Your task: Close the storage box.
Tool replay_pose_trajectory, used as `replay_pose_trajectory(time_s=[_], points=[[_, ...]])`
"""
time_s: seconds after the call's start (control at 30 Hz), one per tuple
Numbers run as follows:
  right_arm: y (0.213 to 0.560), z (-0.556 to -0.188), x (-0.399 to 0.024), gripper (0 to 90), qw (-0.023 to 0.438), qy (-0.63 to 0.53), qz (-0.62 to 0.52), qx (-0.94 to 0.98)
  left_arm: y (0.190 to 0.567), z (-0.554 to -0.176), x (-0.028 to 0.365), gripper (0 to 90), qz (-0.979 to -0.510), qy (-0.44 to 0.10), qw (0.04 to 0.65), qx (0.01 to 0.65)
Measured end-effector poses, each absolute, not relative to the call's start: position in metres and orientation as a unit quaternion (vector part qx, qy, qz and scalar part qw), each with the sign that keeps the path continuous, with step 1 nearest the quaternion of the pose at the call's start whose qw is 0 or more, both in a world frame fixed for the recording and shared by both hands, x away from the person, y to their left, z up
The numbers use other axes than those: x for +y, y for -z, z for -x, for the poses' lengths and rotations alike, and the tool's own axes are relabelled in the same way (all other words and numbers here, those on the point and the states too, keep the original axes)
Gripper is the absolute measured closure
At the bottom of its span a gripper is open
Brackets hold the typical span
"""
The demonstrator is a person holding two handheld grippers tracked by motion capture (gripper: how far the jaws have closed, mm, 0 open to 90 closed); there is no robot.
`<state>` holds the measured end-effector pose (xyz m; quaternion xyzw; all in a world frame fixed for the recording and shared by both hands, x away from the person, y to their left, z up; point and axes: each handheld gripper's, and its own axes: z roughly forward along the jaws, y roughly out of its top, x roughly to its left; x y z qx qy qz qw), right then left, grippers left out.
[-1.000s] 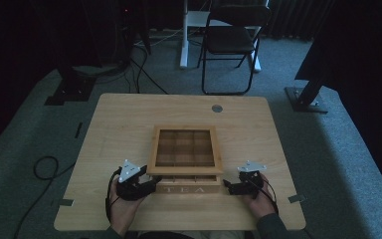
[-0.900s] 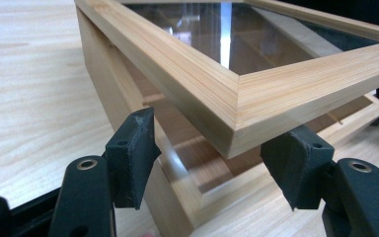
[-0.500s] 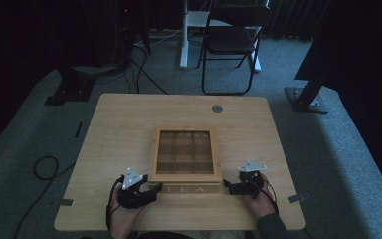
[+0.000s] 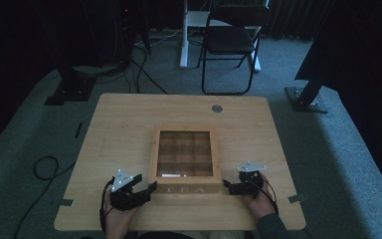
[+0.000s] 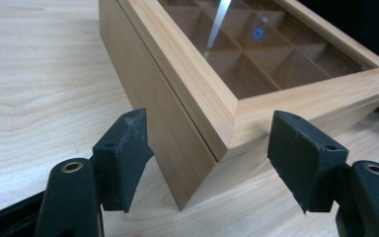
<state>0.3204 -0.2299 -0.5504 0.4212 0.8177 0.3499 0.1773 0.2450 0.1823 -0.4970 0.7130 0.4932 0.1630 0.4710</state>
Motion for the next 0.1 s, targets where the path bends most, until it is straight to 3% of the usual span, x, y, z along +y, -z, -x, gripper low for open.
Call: replay_pose_trajectory(time_s=[0.1], points=[[0.5505, -0.3204, -0.2299, 11.2, 0.178, -0.350, -0.421, 0.818, 0.4960, -0.2446, 0.1837, 32.6, -0.709, -0.168, 0.477, 0.492]])
